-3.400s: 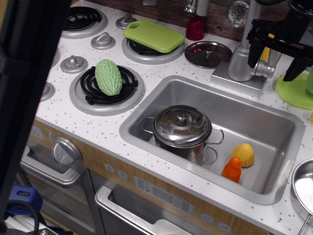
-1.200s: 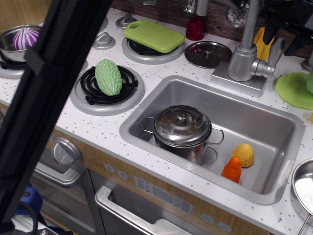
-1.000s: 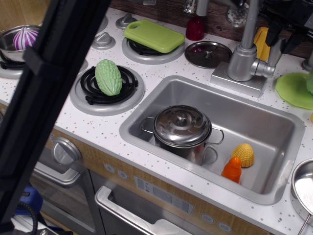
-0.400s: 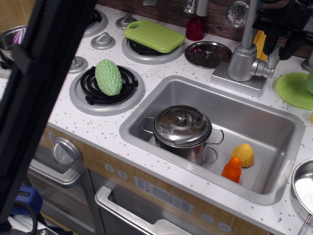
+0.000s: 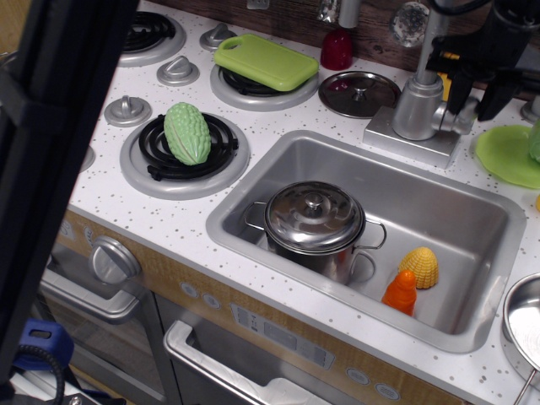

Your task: Turn lever vertical to front

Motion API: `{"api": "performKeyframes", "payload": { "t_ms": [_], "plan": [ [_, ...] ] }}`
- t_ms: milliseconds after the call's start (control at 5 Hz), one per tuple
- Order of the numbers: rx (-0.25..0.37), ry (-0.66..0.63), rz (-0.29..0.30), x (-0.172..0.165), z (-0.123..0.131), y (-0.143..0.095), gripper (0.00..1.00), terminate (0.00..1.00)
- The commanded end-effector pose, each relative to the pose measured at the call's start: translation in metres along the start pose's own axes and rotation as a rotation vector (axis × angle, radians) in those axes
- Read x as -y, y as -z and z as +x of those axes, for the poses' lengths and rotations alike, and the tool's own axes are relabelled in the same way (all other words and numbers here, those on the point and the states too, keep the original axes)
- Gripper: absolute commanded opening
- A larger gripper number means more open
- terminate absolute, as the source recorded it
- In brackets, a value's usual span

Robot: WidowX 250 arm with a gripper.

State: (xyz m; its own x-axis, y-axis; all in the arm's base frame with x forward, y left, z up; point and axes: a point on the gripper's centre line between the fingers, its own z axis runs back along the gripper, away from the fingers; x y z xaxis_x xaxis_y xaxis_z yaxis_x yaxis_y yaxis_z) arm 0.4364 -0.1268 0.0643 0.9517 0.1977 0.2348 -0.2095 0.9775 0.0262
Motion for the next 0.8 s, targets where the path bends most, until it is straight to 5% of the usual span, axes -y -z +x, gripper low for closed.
{"api": "performKeyframes", "payload": {
  "t_ms": [0, 400, 600],
  "plan": [
    [-0.014, -0.032, -0.069, 0.015, -0.016, 0.011, 0.0, 0.0],
    [-0.004, -0.039, -0.099, 0.015, -0.023, 0.021, 0.0, 0.0],
    [0.003, -0.026, -0.092, 0.015, -0.022, 0.022, 1.0, 0.0]
  ]
}}
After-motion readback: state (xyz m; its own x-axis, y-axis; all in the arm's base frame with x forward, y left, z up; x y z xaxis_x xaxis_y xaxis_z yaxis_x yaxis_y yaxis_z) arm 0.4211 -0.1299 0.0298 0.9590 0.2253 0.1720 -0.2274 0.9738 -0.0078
